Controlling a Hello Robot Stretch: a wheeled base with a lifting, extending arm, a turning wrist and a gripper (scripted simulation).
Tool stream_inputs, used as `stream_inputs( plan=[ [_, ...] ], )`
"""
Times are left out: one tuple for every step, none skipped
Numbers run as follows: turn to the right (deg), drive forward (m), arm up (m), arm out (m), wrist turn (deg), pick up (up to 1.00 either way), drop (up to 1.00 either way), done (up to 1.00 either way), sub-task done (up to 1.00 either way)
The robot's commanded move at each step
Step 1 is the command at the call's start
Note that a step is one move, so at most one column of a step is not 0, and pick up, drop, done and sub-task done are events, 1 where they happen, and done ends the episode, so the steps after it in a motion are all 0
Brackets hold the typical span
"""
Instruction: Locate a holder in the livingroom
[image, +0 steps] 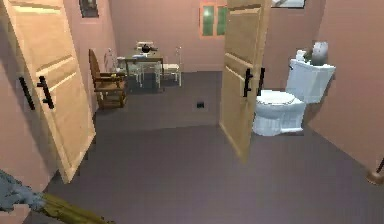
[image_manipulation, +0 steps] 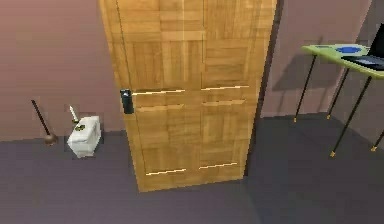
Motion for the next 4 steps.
stream_inputs(
  plan=[
    [0.0, 1.00, 0.00, 0.00, 0.0, 0.00, 0.00, 0.00, 0.00],
    [-3.0, 0.00, 0.00, 0.00, 0.0, 0.00, 0.00, 0.00, 0.00],
    [0.0, 0.30, 0.00, 0.00, 0.0, 0.00, 0.00, 0.00, 0.00],
    [-6.0, 0.00, 0.00, 0.00, 0.0, 0.00, 0.00, 0.00, 0.00]
  ],
)
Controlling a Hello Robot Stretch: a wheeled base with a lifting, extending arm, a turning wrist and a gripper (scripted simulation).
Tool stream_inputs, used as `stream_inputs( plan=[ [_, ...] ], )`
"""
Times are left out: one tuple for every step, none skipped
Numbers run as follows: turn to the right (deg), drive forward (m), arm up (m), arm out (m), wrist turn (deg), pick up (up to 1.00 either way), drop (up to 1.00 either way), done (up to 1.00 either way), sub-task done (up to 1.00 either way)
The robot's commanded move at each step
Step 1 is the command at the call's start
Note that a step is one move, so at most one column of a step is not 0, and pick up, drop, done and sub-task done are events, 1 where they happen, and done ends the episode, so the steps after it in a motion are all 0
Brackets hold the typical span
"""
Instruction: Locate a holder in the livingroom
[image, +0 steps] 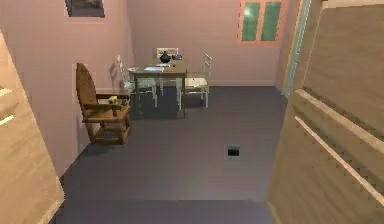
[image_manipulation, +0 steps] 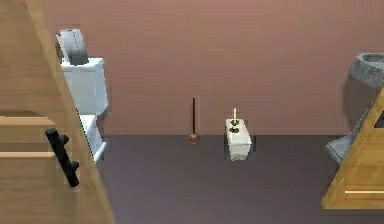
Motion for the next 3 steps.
stream_inputs(
  plan=[
    [0.0, 1.00, 0.00, 0.00, 0.0, 0.00, 0.00, 0.00, 0.00],
    [0.0, 0.35, 0.00, 0.00, 0.0, 0.00, 0.00, 0.00, 0.00],
    [9.0, 0.00, 0.00, 0.00, 0.0, 0.00, 0.00, 0.00, 0.00]
  ],
)
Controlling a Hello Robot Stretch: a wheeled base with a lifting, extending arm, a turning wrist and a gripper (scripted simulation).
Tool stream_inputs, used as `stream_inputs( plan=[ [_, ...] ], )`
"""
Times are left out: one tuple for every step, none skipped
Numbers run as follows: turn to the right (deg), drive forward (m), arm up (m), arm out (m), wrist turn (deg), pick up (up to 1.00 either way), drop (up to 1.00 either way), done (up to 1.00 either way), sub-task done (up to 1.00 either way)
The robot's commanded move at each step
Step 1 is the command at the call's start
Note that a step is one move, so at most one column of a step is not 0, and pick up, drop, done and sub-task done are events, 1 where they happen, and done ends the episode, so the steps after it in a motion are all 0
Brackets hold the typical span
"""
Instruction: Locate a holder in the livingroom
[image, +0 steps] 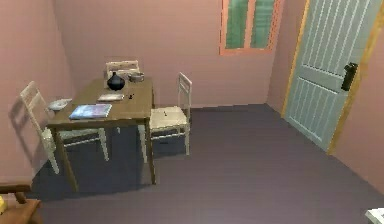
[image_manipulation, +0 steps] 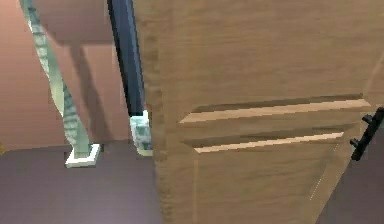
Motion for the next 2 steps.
stream_inputs(
  plan=[
    [0.0, 1.00, 0.00, 0.00, 0.0, 0.00, 0.00, 0.00, 0.00],
    [18.0, 0.00, 0.00, 0.00, 0.0, 0.00, 0.00, 0.00, 0.00]
  ],
)
